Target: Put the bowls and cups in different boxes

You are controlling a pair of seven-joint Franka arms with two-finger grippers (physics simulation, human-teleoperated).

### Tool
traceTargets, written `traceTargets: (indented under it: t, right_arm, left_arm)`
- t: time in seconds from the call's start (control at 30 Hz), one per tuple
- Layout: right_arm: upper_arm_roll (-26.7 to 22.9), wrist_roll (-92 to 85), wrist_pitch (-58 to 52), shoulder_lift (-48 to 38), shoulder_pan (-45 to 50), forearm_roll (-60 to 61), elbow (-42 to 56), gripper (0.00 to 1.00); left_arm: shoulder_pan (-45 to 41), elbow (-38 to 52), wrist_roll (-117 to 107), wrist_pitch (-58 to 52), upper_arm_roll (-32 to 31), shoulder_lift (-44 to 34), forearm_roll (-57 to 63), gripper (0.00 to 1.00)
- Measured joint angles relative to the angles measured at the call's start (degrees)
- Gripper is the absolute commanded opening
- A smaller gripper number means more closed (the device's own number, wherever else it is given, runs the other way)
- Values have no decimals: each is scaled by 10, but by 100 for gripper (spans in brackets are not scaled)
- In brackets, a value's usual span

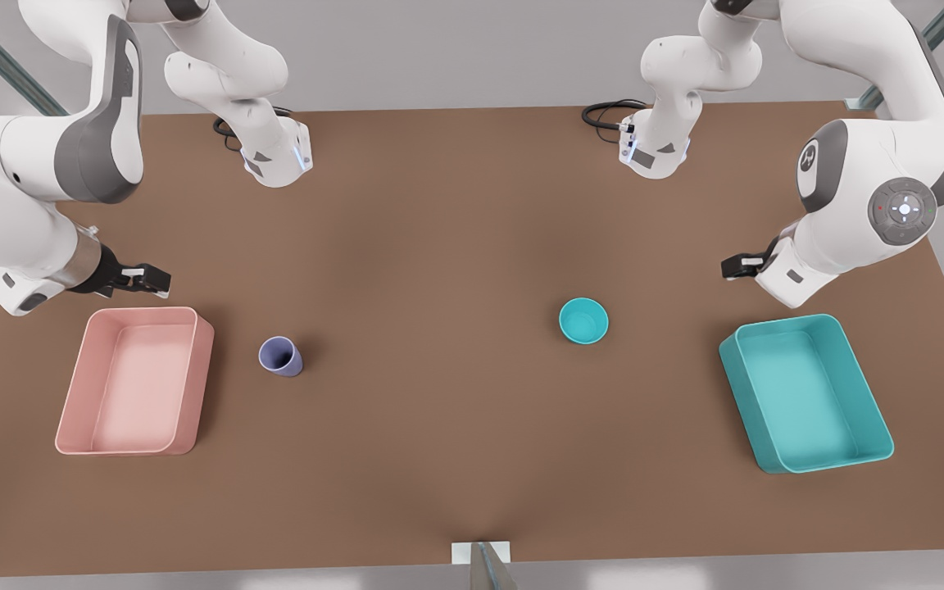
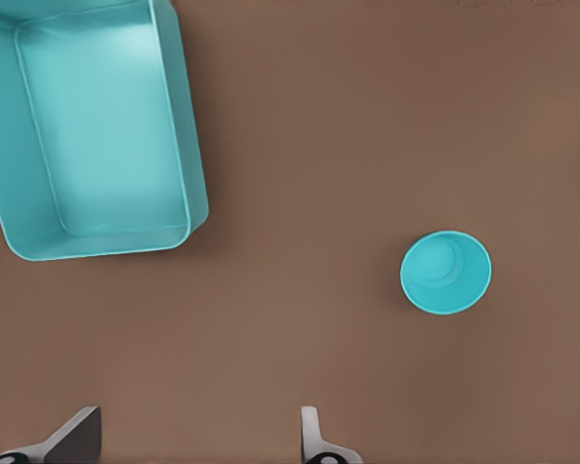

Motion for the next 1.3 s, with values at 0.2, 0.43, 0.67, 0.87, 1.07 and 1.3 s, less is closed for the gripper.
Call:
traceTargets:
  t: [0.2,0.43,0.67,0.87,1.07,1.3]
  right_arm:
    - [3,7,17,69,23,1,-2,100]
    - [3,13,139,116,50,6,-106,100]
    - [3,18,312,128,47,9,-216,100]
    - [4,21,416,126,49,10,-275,100]
    - [6,24,455,133,50,9,-308,100]
    - [6,26,482,177,50,9,-305,100]
  left_arm:
    - [-15,-16,-8,31,-1,60,-31,100]
    - [-63,-115,4,168,-4,194,-193,100]
    - [-64,-202,77,287,-4,204,-300,100]
    - [-69,-216,140,322,-4,218,-314,100]
    - [-76,-216,196,338,-4,233,-318,21]
    - [-75,-210,241,340,-4,227,-316,21]
